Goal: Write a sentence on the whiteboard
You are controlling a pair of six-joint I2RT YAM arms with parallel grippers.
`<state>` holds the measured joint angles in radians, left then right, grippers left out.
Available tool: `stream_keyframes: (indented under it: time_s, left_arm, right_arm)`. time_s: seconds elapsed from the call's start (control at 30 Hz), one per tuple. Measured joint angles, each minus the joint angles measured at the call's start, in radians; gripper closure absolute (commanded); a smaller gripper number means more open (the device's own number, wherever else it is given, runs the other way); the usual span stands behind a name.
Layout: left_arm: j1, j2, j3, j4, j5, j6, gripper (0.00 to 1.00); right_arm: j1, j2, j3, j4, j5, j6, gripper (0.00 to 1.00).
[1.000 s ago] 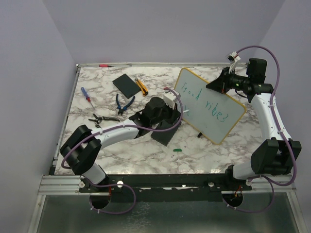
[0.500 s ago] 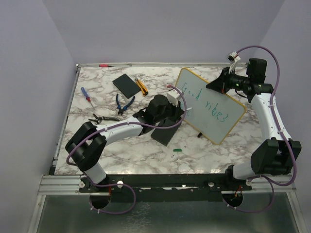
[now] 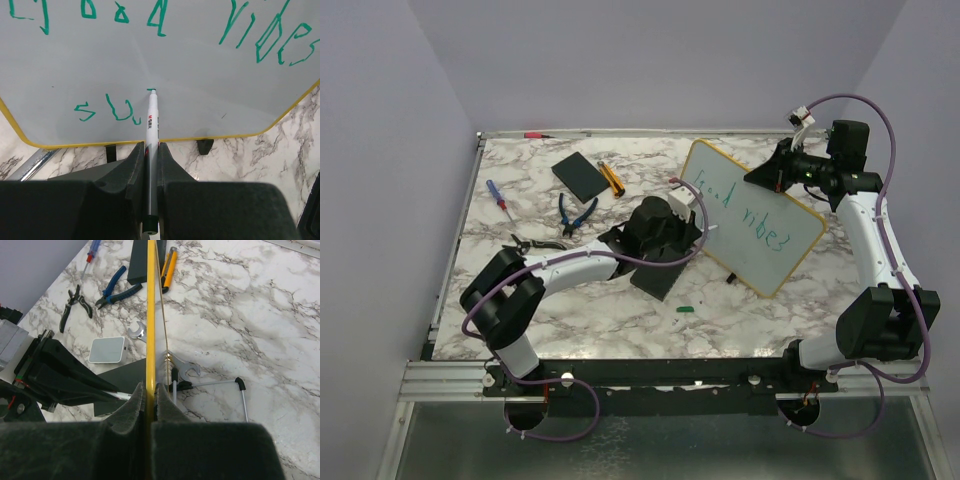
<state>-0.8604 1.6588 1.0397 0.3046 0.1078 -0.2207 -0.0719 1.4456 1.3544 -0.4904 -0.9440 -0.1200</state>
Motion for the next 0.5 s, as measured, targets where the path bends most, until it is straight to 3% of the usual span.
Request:
stream_keyframes:
  time_s: [0.5]
  left_arm:
    - [-0.021,0.012,-0.002,0.0,-0.002,0.009,1.0]
  right_arm:
    - [0.0,0.0,0.0,0.0,0.0,0.0,0.99]
